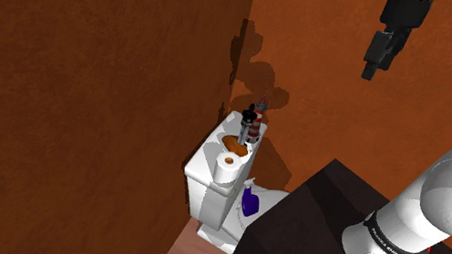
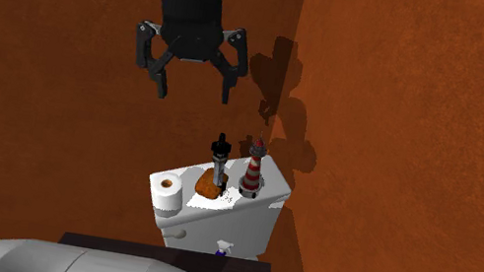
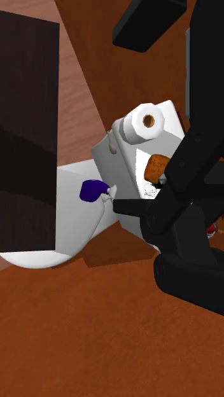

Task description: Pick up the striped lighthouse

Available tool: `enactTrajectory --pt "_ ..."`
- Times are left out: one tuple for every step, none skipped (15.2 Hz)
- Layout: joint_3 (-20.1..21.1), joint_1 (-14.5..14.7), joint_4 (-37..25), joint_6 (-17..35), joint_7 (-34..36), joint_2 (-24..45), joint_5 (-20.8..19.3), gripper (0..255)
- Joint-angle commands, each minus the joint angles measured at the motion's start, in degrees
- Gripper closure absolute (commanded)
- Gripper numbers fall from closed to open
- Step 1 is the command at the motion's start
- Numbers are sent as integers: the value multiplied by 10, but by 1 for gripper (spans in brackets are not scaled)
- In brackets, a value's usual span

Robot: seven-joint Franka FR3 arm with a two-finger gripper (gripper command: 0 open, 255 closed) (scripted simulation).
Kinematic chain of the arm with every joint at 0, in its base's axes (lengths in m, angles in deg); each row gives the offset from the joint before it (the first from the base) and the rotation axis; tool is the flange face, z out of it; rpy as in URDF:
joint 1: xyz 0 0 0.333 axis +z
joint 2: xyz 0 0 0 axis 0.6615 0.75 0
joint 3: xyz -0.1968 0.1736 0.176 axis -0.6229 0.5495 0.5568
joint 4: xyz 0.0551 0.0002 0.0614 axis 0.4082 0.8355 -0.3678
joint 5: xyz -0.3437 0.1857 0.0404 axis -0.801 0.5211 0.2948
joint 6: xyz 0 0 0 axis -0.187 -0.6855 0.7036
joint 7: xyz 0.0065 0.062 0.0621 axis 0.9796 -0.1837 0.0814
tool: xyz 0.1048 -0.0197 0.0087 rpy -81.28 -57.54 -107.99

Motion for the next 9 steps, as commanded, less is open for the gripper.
enactTrajectory --pt "0 0 0 0 0 0 0 0" --pt "-5 -1 1 18 -2 17 -2 0" --pt "-9 -1 1 35 -4 35 -5 0" --pt "-14 -2 1 52 -6 53 -7 0" --pt "-18 -2 0 69 -9 72 -8 0" --pt "-23 -2 -2 86 -11 92 -10 0" --pt "-27 -3 -5 102 -13 111 -11 0" --pt "-31 -3 -9 118 -16 132 -12 0" --pt "-36 -3 -13 133 -18 152 -13 0"
